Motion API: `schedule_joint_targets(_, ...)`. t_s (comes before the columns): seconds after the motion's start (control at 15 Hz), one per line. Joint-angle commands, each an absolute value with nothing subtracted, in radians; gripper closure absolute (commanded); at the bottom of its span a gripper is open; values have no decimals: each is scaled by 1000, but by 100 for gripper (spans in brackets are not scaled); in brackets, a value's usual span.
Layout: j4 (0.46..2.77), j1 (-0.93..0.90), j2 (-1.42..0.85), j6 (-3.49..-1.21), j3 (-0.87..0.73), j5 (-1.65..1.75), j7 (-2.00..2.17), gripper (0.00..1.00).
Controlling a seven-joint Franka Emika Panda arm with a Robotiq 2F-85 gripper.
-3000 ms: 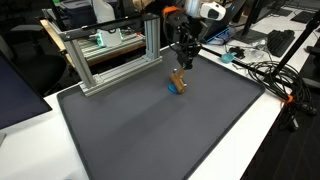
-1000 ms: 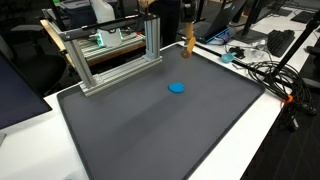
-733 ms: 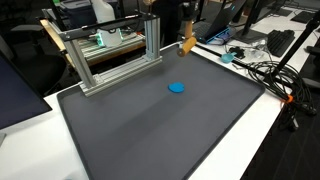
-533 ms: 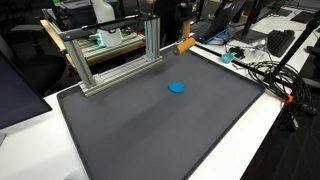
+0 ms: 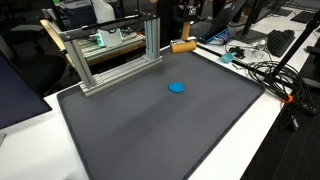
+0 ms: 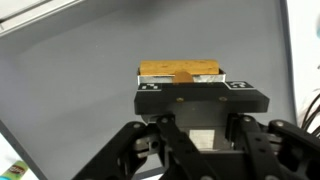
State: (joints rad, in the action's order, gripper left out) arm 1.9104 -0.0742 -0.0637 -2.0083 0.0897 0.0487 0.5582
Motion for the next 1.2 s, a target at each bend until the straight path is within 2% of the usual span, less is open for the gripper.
schedule_joint_targets(0.0,1908,-86,-69,-2005,81,53,571,53)
schedule_joint_targets(0.33,1908,-87,-77,-2005,79,52,565,53)
schedule_joint_targets(0.4,1904,-86,-90,-2035,75,64,601,78)
schedule_joint_targets(1.13,1911,-85,-260,-2245,0,76,619,78)
